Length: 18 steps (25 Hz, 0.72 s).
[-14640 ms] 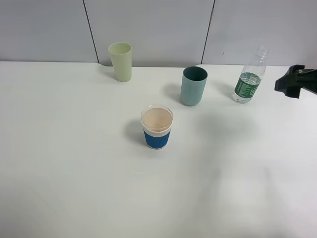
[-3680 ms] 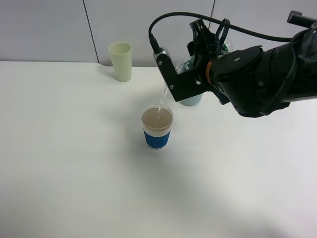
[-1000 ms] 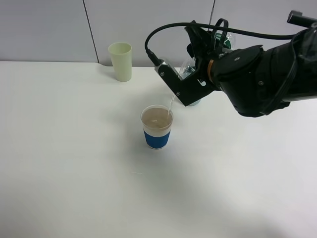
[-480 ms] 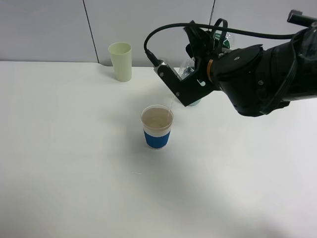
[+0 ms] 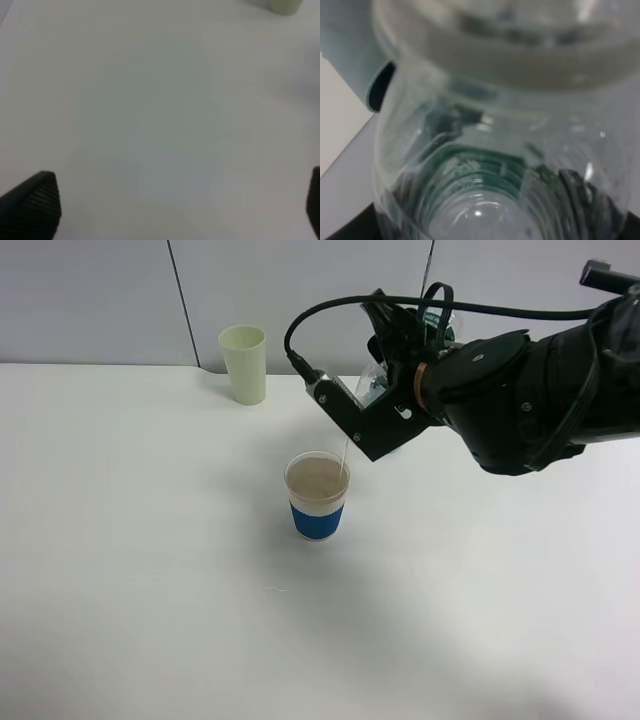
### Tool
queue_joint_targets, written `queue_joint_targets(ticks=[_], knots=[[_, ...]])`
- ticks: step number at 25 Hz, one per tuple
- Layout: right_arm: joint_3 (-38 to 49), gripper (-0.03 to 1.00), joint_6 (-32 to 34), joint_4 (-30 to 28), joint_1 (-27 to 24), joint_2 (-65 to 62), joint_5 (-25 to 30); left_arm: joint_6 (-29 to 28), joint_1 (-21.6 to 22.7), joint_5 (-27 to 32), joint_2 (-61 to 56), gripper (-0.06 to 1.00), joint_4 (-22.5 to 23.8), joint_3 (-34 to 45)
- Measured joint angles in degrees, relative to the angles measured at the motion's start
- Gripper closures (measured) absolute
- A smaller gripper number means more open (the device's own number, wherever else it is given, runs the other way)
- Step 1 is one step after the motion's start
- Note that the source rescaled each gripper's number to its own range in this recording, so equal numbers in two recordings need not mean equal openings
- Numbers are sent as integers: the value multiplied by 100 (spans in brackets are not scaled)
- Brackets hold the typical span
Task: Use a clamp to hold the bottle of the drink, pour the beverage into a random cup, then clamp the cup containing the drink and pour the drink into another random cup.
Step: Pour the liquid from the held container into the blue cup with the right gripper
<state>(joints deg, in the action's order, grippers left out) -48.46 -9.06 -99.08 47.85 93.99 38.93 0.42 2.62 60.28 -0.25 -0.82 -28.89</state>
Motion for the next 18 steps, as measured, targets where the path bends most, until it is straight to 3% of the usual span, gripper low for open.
queue_joint_targets(ticks=[14,18], knots=[[0,94,-480,0,0,0,-167,0,0,0,0,-6,0,0],[0,94,218,0,0,0,-172,0,0,0,0,-6,0,0]])
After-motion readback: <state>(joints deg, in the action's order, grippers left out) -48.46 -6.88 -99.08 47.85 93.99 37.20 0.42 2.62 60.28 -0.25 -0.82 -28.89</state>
